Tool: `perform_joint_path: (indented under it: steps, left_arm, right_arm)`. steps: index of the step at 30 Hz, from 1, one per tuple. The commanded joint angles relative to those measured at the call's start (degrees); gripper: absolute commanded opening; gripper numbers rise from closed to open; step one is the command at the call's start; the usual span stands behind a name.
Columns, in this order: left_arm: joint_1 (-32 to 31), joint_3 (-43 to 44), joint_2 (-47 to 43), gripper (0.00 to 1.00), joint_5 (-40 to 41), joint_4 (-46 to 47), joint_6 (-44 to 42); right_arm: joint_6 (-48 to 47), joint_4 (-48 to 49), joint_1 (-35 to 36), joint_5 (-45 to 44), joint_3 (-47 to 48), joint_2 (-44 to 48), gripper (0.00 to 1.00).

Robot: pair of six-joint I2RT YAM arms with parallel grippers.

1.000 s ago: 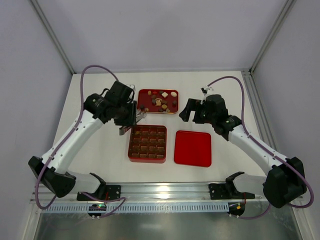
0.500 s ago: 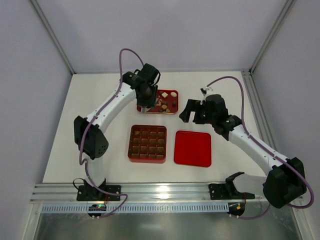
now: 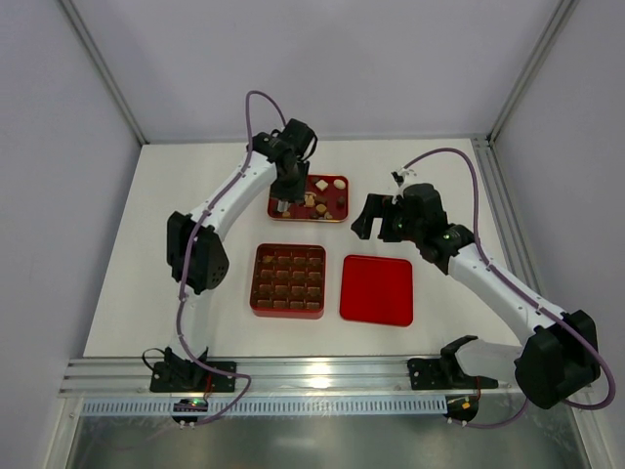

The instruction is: Pack the chocolate

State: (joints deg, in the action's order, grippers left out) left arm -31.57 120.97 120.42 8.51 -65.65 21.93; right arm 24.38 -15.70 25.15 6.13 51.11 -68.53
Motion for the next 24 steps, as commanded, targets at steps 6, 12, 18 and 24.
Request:
perform_joint_path:
  steps: [6, 12, 18, 24]
  left_arm:
    - [0.28, 1.46, 1.57, 0.41, 0.19, -0.18, -1.28]
    - [0.28, 1.38, 2.62, 0.40, 0.36, -0.01, -1.45]
    - [0.28, 0.94, 2.98, 0.40, 0.54, 0.17, -1.54]
    - [0.28, 0.50, 3.24, 0.40, 0.63, 0.61, -1.89]
  right_arm:
    - [-0.65, 0.76, 0.25, 0.02, 2.06, 1.12, 1.00]
    - [-0.65, 0.76, 0.17, -0.07, 1.62, 1.03, 1.00]
    - [-0.65, 0.85, 0.25, -0.07, 1.62, 0.68, 1.00]
    - [-0.39, 0.94, 0.25, 0.20, 1.62, 0.42, 1.00]
